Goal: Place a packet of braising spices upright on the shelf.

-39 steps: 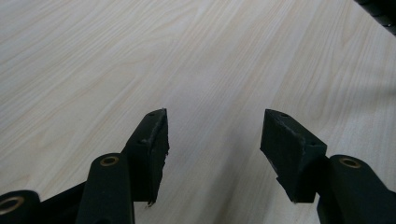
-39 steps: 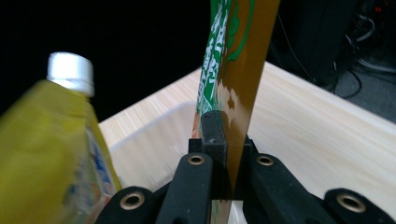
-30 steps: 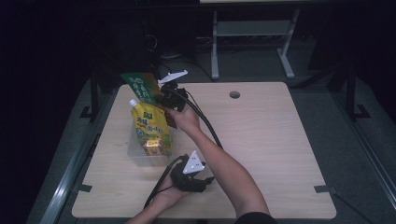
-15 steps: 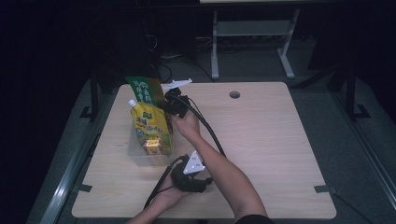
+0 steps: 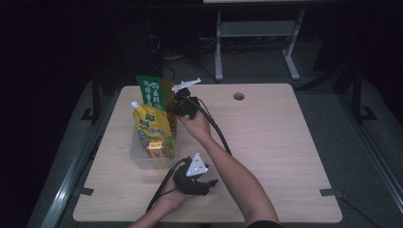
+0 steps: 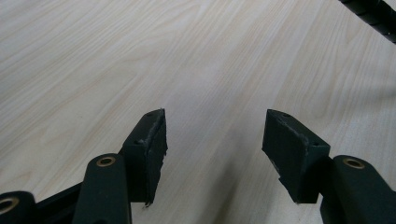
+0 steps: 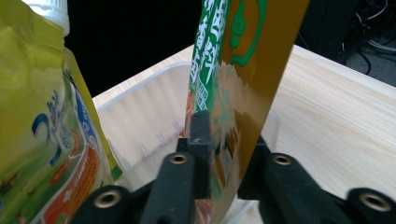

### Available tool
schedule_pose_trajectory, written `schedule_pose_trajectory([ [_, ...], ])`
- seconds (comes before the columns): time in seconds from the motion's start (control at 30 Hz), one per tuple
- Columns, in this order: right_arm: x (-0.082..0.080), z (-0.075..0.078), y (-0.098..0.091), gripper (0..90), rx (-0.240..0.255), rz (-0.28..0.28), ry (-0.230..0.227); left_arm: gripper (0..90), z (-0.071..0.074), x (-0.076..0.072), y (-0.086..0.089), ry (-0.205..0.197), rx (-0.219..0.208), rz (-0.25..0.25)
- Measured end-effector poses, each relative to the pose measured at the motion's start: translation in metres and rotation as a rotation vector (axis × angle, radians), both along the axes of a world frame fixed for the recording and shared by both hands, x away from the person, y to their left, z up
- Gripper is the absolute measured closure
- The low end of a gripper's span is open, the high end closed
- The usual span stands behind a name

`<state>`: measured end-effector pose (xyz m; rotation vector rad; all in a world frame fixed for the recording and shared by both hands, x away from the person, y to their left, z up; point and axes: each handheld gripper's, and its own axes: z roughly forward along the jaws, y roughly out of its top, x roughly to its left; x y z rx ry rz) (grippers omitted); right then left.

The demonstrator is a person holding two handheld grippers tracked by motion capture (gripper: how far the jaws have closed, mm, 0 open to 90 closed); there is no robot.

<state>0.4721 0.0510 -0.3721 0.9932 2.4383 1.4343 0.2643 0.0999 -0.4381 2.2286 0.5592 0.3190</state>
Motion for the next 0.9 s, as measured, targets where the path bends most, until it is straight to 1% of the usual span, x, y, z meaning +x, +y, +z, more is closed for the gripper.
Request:
schedule_pose_trajectory([
  [0.03,0.000,0.001,-0.002,73.7,-0.002,-0.002,0.003,39.3,0.000,0.000,0.000,0.003,-0.001,0.003],
  [0.07,0.000,0.001,-0.002,73.7,-0.002,-0.002,0.003,39.1,0.000,0.000,0.000,0.003,-0.001,0.003],
  [0.13,0.001,0.004,-0.009,68.7,0.011,0.001,0.010,38.7,0.000,0.002,0.001,0.005,0.003,0.005],
  [0.17,0.001,0.008,-0.015,64.9,0.015,0.001,0.014,37.6,0.000,0.002,0.002,0.003,0.001,0.007],
  [0.2,0.000,0.009,-0.018,64.1,0.020,-0.001,0.023,37.2,0.000,0.002,0.002,0.003,0.001,0.007],
  [0.27,0.000,0.012,-0.026,59.8,0.017,0.007,0.019,36.8,0.000,0.002,0.002,0.007,0.002,0.011],
  [0.3,0.000,0.013,-0.030,58.4,0.025,0.009,0.016,36.7,0.000,0.002,0.002,0.006,0.003,0.011],
  [0.33,-0.001,0.015,-0.034,57.2,0.034,0.009,0.024,36.6,-0.001,0.002,0.002,0.006,0.003,0.010],
  [0.47,-0.007,0.020,-0.047,51.1,0.040,0.017,0.015,36.3,-0.001,0.002,0.002,0.007,0.012,0.006],
  [0.53,-0.009,0.022,-0.054,49.9,0.031,0.015,0.007,35.9,-0.002,0.002,0.002,0.011,0.011,0.009],
  [0.6,-0.011,0.024,-0.061,48.9,0.036,0.009,0.013,35.8,-0.002,0.002,0.002,0.008,0.011,0.006],
  [0.63,-0.011,0.024,-0.061,48.9,0.036,0.009,0.013,35.8,-0.002,0.002,0.002,0.008,0.011,0.006],
  [0.67,-0.012,0.025,-0.069,47.9,0.042,0.006,0.015,35.6,-0.002,0.002,0.002,0.011,0.008,0.010],
  [0.77,-0.015,0.027,-0.078,45.0,0.039,0.000,0.014,35.2,-0.003,0.002,0.002,0.013,0.007,0.007],
  [0.87,-0.019,0.029,-0.087,43.5,0.036,-0.007,0.017,34.8,-0.003,0.003,0.002,0.022,-0.001,0.008],
  [0.9,-0.019,0.029,-0.087,43.5,0.036,-0.007,0.017,34.5,-0.003,0.003,0.002,0.022,-0.001,0.008],
])
